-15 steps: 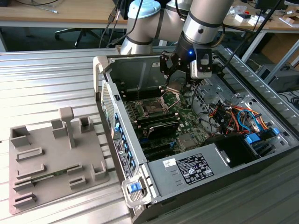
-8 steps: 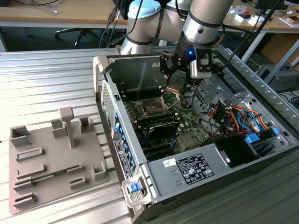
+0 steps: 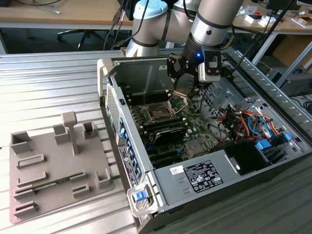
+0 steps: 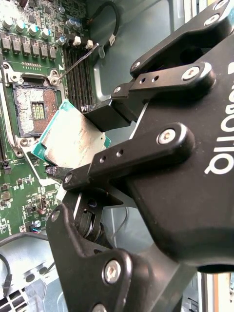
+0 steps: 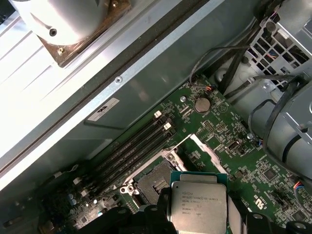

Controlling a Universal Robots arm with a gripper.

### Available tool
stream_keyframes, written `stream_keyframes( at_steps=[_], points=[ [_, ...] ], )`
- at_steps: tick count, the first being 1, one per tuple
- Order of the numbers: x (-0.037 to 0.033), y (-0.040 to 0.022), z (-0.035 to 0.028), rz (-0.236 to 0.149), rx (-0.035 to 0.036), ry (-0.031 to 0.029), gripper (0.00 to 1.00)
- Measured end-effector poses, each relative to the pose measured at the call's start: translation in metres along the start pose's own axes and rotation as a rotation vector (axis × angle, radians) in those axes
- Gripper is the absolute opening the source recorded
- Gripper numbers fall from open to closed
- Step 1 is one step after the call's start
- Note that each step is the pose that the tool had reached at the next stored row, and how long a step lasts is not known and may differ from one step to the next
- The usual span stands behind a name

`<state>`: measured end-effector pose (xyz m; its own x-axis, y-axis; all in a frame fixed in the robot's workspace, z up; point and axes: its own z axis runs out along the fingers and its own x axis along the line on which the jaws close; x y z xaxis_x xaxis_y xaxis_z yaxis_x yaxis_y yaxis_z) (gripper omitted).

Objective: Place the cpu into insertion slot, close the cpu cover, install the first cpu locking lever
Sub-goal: 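Place the cpu into insertion slot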

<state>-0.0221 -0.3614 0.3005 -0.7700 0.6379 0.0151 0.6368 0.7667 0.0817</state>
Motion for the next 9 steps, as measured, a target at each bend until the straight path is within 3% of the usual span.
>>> stream_keyframes(
  at_steps=[9],
  points=[
    [0.0000, 0.0000, 0.0001, 0.009, 0.0004, -0.0011, 0.55]
  ],
)
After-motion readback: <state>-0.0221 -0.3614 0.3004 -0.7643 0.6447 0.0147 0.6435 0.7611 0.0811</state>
